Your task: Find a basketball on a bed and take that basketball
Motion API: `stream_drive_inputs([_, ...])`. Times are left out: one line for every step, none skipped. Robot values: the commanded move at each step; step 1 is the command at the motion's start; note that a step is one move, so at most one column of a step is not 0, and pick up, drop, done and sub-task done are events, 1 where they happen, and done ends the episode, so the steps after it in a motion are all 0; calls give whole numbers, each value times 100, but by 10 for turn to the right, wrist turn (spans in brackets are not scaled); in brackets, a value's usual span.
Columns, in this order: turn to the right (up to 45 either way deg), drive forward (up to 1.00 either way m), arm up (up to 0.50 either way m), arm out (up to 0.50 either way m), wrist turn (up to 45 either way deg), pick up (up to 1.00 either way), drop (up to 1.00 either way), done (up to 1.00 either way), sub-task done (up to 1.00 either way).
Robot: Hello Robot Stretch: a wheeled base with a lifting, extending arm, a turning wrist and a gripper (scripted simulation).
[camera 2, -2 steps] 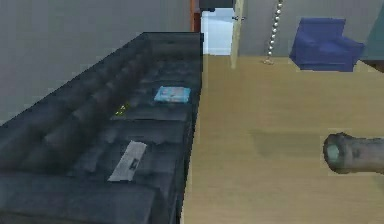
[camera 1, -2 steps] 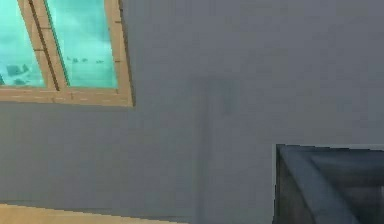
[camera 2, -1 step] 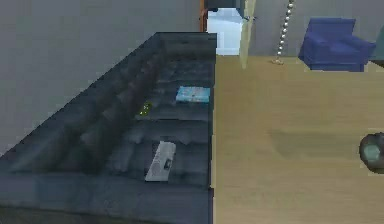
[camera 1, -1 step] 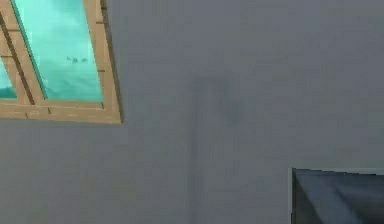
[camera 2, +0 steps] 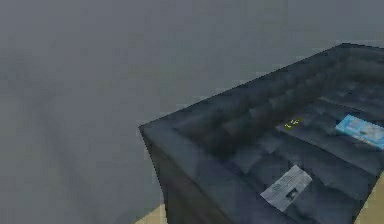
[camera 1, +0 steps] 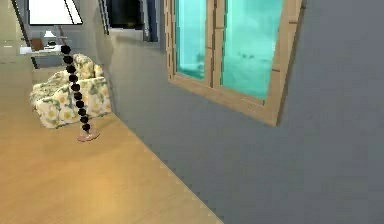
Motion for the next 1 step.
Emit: stream_drive_inputs([-450,0,0,0,0,0,0,0,0])
